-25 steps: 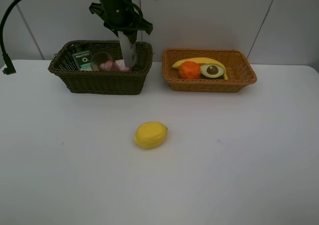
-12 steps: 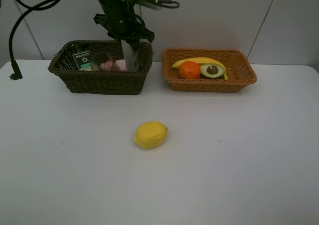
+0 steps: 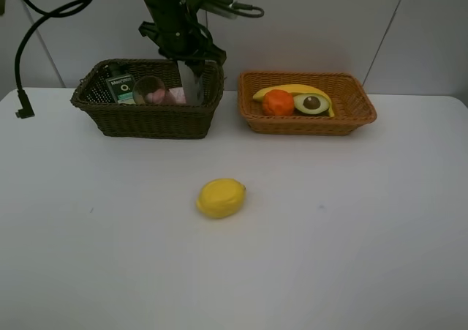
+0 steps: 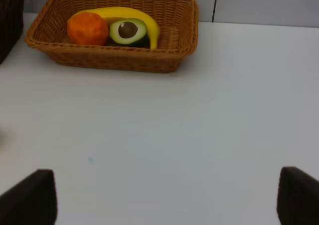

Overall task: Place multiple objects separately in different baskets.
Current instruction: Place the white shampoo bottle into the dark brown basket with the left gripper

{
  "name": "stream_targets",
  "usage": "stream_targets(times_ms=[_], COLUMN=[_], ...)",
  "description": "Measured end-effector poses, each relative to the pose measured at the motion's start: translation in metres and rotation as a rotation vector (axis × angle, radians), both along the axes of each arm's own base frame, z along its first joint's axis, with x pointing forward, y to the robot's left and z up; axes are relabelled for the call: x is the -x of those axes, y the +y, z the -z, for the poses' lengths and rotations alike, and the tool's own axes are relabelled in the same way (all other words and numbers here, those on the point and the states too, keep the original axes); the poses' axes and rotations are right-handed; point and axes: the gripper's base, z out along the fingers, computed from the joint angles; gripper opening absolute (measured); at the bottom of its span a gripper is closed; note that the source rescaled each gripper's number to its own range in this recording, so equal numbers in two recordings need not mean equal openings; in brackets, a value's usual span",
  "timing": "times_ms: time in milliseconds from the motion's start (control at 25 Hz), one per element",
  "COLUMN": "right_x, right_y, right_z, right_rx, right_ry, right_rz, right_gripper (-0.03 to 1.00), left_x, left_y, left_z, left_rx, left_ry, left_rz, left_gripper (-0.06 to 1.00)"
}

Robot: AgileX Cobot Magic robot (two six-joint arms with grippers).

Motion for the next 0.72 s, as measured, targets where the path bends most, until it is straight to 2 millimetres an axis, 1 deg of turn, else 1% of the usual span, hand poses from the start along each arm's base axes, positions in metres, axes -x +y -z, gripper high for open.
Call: stream_targets(times_ms=[200, 720], right_x=[0.0, 0.0], right_y=[0.0, 0.0], right_z=[0.0, 0.0], right_rx=[0.0, 0.0], right_ry=[0.0, 0.0], right_rz=[0.0, 0.0], right_gripper=[0.9, 0.9], left_x=[-0.0007, -0.0007], left_y=[-0.0008, -0.0008], left_z=[0.0081, 0.0083], left_rx=[-0.015, -0.018], left_ry=[0.015, 0.015], left_rz=[0.023, 0.029], left_gripper=[0.51, 0.52])
